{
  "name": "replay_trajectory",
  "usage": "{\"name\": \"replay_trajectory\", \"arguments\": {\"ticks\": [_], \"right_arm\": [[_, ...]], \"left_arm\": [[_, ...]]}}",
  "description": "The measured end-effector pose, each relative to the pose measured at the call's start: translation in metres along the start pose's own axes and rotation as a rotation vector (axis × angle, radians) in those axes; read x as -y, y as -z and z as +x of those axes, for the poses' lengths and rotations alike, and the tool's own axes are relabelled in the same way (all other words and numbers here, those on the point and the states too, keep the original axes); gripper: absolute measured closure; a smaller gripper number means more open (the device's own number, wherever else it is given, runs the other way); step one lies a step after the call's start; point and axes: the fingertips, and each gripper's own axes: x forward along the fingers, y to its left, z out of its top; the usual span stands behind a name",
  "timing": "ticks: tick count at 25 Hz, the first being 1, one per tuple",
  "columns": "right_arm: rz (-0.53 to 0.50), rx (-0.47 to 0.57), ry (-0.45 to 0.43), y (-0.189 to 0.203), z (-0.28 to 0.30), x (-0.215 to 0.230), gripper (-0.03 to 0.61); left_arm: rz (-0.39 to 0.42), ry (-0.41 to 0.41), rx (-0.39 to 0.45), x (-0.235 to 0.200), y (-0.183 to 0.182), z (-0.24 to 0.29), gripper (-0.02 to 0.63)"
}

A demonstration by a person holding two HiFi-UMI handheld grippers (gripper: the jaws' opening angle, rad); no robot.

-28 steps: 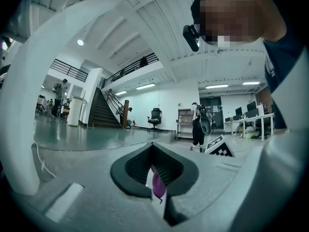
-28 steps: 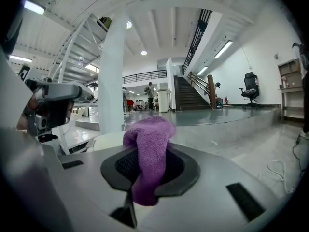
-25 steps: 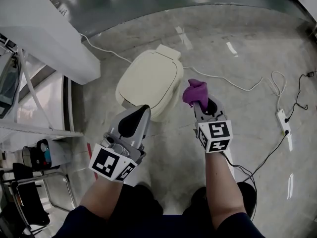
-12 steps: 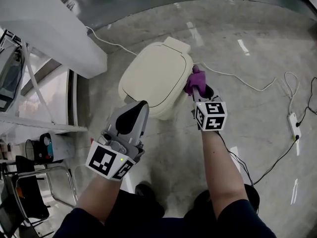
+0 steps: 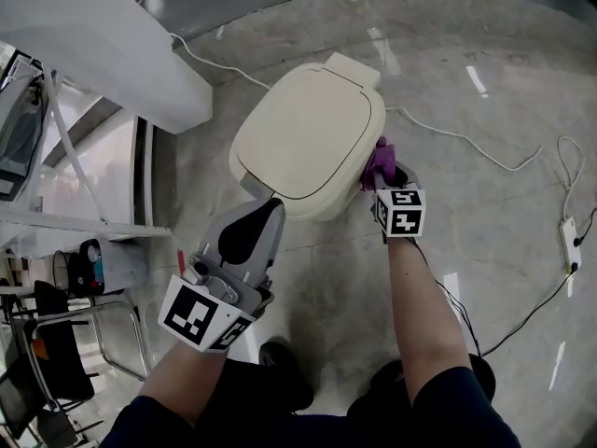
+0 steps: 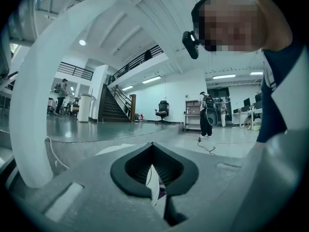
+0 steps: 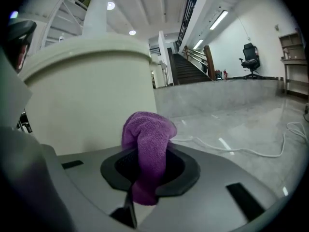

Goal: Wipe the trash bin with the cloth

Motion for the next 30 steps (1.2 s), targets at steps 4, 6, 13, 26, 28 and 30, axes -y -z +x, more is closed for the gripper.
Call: {"name": "replay_trajectory", "arguments": {"ticks": [4,6,13,26,28,30], "right_arm": [[0.008,-0.1,-0.006,0.05,0.018,-0.004,0.5],[0.016,-0.148,-0.012,0.073,0.024,-0.007,0.5],[0.087,-0.23,-0.025,0.12,0.033,-0.018,0.5],[0.164,0.187,-0.026,-0.048,-0.062,-0.055,0.5],[0.164,0.227,-0.038,-0.064,-0.077,-0.063,0.5],[0.155,0.246,-0.041,-0.069,-0.083,-0.068,0.5]], "left_arm": [[-0.013,0.004,-0.026,-0.001,0.018,0.002,0.615],[-0.023,0.015,-0.03,0.003,0.021,0.005,0.615],[-0.036,0.032,-0.037,0.009,0.028,0.008,0.615],[-0.042,0.072,0.057,0.004,0.014,0.017,0.615],[-0.038,0.078,0.073,0.003,0.009,0.016,0.615],[-0.039,0.086,0.1,0.003,0.001,0.016,0.615]]}}
